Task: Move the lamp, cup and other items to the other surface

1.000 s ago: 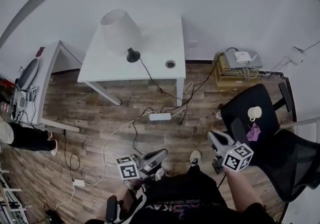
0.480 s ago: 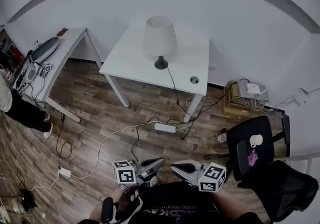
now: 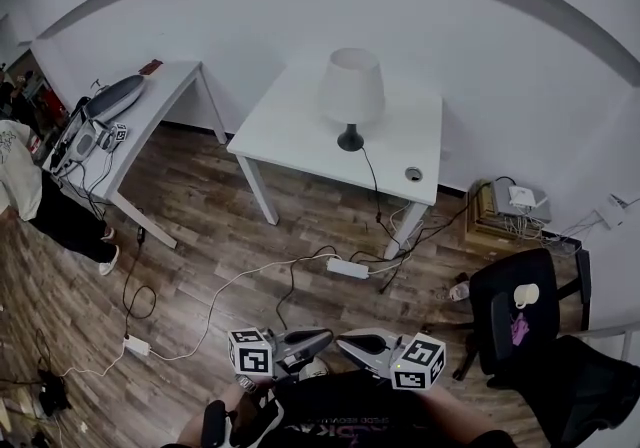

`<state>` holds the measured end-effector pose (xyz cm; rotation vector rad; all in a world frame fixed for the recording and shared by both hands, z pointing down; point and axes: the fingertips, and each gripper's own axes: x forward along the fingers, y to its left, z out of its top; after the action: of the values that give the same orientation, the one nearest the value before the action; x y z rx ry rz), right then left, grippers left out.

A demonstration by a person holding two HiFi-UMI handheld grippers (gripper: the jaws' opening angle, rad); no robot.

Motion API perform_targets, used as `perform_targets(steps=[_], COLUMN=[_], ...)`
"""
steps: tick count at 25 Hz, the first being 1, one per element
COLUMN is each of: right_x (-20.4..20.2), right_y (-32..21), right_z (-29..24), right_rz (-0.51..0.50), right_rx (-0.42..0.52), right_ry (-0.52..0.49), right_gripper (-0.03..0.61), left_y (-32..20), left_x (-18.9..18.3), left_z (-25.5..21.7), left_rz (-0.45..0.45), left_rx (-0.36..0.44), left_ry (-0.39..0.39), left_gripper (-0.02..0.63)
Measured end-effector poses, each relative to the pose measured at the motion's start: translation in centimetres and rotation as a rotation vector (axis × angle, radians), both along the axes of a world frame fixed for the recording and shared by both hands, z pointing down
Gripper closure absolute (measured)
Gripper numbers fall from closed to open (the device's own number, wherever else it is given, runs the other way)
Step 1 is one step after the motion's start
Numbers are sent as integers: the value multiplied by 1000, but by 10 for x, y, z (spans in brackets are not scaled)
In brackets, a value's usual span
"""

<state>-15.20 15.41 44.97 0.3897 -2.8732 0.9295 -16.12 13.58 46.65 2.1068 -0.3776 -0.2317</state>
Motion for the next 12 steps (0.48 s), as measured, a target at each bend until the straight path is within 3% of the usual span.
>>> perform_targets(steps=[8, 12], right_x=[-10, -2], right_y=[5, 5], right_z=[-3, 3], right_rz=[28, 63], right_rx=[-6, -22], right_ry=[-39, -26], right_gripper=[575, 575], left_y=[9, 11], left_x=[-12, -9], left_z=[-4, 3], left_rz=[43, 48], left_rx=[65, 47], left_ry=[-59, -42], left_gripper=[618, 618])
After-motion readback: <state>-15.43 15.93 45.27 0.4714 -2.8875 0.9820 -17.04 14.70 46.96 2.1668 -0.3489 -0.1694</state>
